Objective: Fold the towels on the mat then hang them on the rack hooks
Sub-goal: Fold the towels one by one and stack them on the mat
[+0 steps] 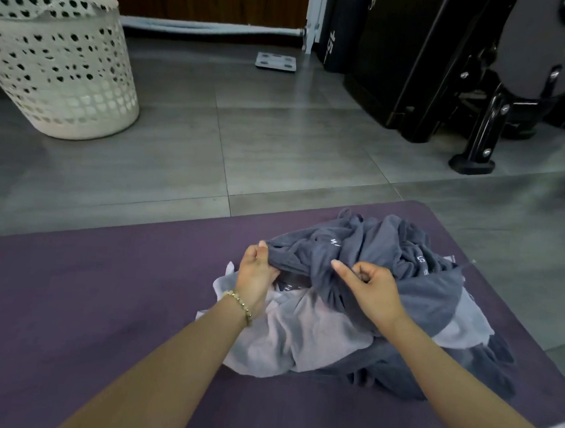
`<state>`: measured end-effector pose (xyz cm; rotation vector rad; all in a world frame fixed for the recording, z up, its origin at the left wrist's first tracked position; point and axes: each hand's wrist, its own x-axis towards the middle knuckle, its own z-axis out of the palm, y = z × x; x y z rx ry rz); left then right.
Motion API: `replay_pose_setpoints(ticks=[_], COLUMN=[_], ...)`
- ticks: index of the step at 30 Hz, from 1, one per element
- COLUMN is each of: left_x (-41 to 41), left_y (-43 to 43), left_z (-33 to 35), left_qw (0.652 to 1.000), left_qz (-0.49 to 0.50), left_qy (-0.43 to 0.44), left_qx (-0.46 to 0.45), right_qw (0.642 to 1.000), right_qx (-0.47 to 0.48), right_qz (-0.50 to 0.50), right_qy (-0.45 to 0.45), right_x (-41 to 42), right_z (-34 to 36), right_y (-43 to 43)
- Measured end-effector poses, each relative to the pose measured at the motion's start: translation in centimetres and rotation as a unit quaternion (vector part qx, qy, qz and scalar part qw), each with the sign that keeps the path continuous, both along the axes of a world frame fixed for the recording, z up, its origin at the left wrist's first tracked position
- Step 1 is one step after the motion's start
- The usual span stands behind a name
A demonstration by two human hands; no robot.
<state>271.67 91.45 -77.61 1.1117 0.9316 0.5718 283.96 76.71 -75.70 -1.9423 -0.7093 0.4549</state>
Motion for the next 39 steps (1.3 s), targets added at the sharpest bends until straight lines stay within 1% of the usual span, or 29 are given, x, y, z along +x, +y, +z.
replay_pose_setpoints(ticks=[3,7,8,11,13,16,18,19,20,22,26,28,30,31,33,35,39], left_x=[-2.3,-6.8,-8.1,-13.1,-16.9,-22.5,-26.1,-27.7,-29.0,-31.4,-34.5,-35.5,-36.6,-37.3,-38.9,-40.6,-43.8], left_y=[0.1,0.8,0.8,0.5,-0.1,-1.3,-1.7,-1.9,-2.0,-2.2,-1.9,-1.9,-1.7,-1.8,-1.7,-1.3,0.1], left_z=[4.0,11.2,13.0,17.8,20.3,23.7,25.0,25.5,26.1,26.6,26.3,26.4,26.4,26.6,27.2,28.0,30.0], left_qw=[0.998,0.981,0.976,0.969,0.971,0.970,0.961,0.955,0.949,0.941,0.934,0.930,0.932,0.934,0.933,0.928,0.938], left_qz=[0.021,0.023,0.017,0.009,0.016,0.024,0.024,0.023,0.021,0.012,-0.024,-0.050,-0.066,-0.068,-0.051,-0.017,0.074], left_qy=[0.009,0.048,0.044,0.039,0.032,0.027,0.054,0.071,0.081,0.099,0.126,0.125,0.114,0.105,0.089,0.083,0.036], left_qx=[0.053,0.189,0.212,0.242,0.237,0.241,0.272,0.289,0.305,0.324,0.332,0.343,0.338,0.335,0.345,0.362,0.337], right_qw=[0.998,0.996,0.995,0.990,0.986,0.982,0.969,0.963,0.960,0.960,0.951,0.945,0.933,0.929,0.924,0.930,0.932], right_qx=[0.029,0.047,0.061,0.092,0.077,-0.022,-0.109,-0.127,-0.125,-0.090,-0.033,-0.007,0.016,0.013,-0.003,-0.004,-0.006], right_qz=[-0.004,0.040,0.045,0.065,0.099,0.167,0.214,0.235,0.248,0.262,0.295,0.308,0.327,0.339,0.361,0.357,0.363], right_qy=[0.061,0.059,0.062,0.089,0.109,0.089,0.054,0.041,0.035,0.036,0.082,0.111,0.148,0.149,0.123,0.085,0.004], right_x=[-2.1,-5.5,-6.6,-10.7,-13.8,-18.0,-20.6,-21.9,-23.0,-25.4,-30.0,-32.5,-34.3,-35.1,-36.3,-37.3,-37.8], right_z=[3.3,9.2,10.5,14.4,16.7,19.6,21.1,21.9,22.7,24.2,25.0,24.7,24.2,24.0,24.2,24.8,26.1], right_y=[-1.1,-3.3,-3.9,-5.2,-5.5,-5.2,-4.9,-4.7,-4.3,-3.0,0.6,2.2,3.5,3.9,4.5,4.8,5.0])
